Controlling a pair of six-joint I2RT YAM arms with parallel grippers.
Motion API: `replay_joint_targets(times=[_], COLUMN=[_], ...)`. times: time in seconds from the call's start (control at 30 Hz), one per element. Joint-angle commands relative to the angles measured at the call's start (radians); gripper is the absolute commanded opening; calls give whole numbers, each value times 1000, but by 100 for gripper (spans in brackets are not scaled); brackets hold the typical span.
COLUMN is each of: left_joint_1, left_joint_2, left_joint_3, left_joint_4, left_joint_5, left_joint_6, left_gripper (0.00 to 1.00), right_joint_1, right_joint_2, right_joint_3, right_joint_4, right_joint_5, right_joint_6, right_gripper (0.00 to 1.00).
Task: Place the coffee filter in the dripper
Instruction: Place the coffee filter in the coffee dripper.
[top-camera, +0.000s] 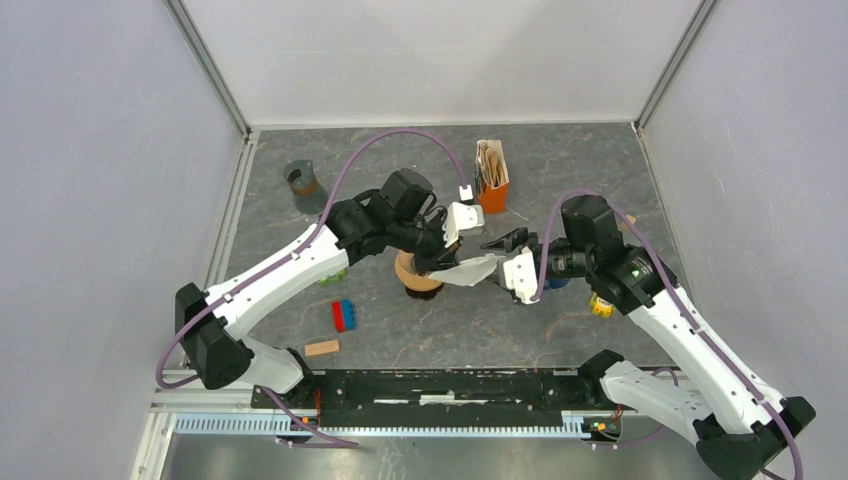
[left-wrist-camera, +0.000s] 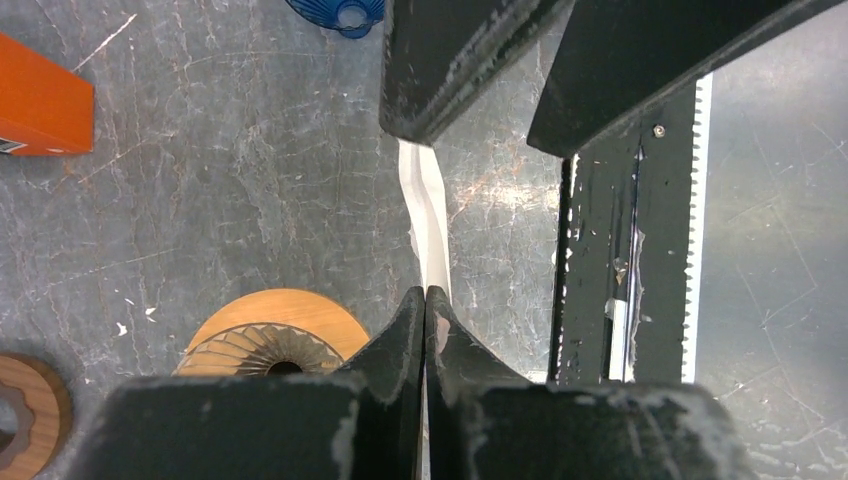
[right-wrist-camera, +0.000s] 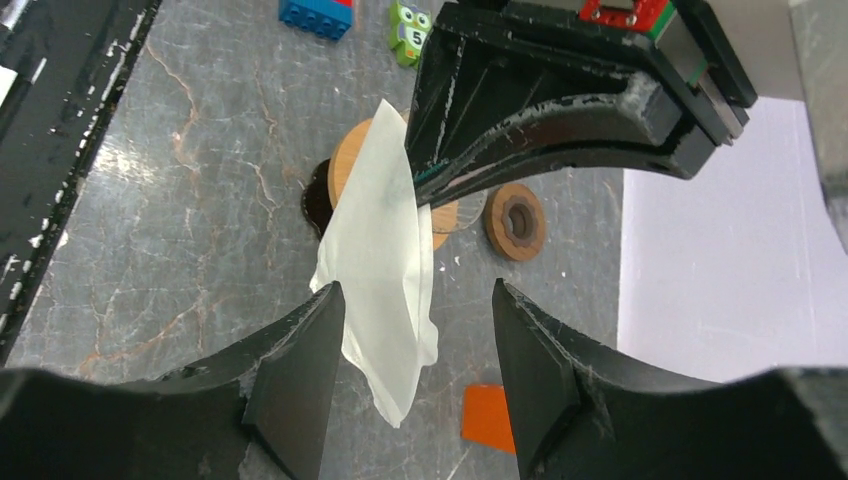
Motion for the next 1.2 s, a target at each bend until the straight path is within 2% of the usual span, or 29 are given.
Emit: replay_joint_targets(times=[0.0,0.27,0.77,0.97,1.17], left_joint_1=[-9,-9,-9,-9,-9], left_joint_2=[11,19,16,7,-7], left_joint_3=[39,42,28,21,-5], left_joint_4=[47,60,60,70,97], left_joint_5=[-6,-8,3,-11,-82], left_joint_6=[-52,-68,-62,-67,-66], left_gripper=[2,2,2,2,2], right_joint_1=[7,28,75,85,86], right_joint_2=[11,39,86,88,56], right_joint_3=[-11,-52,-38,-60,-73], right_joint_4=[-4,37,70,60,54], right_joint_5=[-86,-108,-34,-2,36], right_joint_6=[-15,6,25,13,12], right_gripper=[62,61,57,45,32])
